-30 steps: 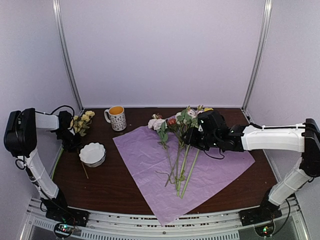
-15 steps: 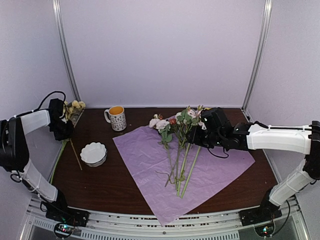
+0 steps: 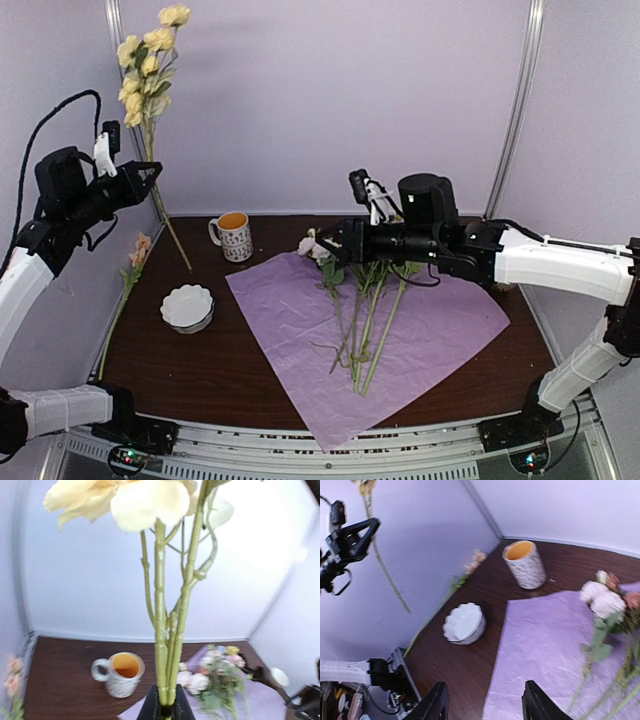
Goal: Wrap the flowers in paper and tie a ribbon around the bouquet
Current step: Pass from the left arm to the right, then place the fake flower on the flattened wrapping paper.
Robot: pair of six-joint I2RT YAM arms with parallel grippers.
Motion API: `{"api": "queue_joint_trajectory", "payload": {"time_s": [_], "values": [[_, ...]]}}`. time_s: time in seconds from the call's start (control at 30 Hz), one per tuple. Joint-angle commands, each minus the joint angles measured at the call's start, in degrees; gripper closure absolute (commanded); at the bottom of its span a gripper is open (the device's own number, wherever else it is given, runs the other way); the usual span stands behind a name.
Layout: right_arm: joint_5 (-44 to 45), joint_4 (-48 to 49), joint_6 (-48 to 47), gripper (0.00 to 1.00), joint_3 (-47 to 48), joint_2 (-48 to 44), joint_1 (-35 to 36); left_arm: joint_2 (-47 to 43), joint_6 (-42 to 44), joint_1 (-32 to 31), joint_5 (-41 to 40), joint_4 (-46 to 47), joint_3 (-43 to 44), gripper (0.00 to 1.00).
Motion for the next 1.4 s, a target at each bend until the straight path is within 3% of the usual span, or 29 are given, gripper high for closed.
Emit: {"api": "queue_joint_trajectory", "payload": {"time_s": [0.0,0.13,0.23,0.37,0.47,0.67,0.77,0.9,1.03,1.07,1.13,1.2,1.27,1.37], "values": [[-14.4,6.1,-7.3,0.48,9.9,4.6,3.1,0.1,-5.7,-10.5,15.0,20.5,-0.2,1.00],[-16.2,7.7,-6.1,0.47,16.9,8.7,4.5,2.6,-7.8,-19.6,20.0,29.2,0.0,1.00],[-16.0,10.0,-4.0,0.38,20.2,11.2,5.4,5.5,-7.6,-25.5,21.8,31.5,1.8,1.00],[-17.2,10.1,-3.0,0.26,24.9,14.9,6.3,9.4,-7.3,-30.1,23.5,32.4,4.3,1.00],[-16.4,9.9,-3.0,0.26,26.1,15.5,6.6,11.7,-7.4,-31.5,24.2,32.7,5.4,1.00],[-15.0,11.3,-1.6,0.48,24.5,14.8,6.6,12.6,-7.1,-32.1,24.5,32.9,5.4,1.00],[-14.7,11.3,-0.8,0.76,24.4,15.0,6.6,13.0,-7.2,-32.3,24.9,32.8,5.4,1.00],[-14.7,11.6,-0.3,0.99,23.6,14.7,6.6,12.9,-7.1,-32.3,24.5,32.1,5.5,1.00],[-11.9,10.3,-0.4,1.00,22.0,13.2,6.1,13.4,-5.9,-32.3,23.4,28.6,6.6,1.00],[-11.2,10.1,0.3,1.00,21.3,12.7,5.8,13.5,-5.4,-32.3,22.3,26.5,7.2,0.97],[-10.5,10.7,2.8,1.00,19.0,11.6,4.6,13.8,-3.1,-32.3,18.3,20.1,9.0,0.52],[-9.8,12.2,6.5,1.00,14.5,10.1,2.7,14.6,1.4,-32.0,14.0,11.6,12.0,0.24],[-7.0,12.6,9.8,1.00,9.4,8.3,0.8,15.7,4.9,-30.8,9.1,1.0,16.1,0.12],[-2.6,12.1,16.6,1.00,0.8,5.9,-2.8,17.2,7.5,-25.1,1.8,-12.9,20.0,0.11]]}}
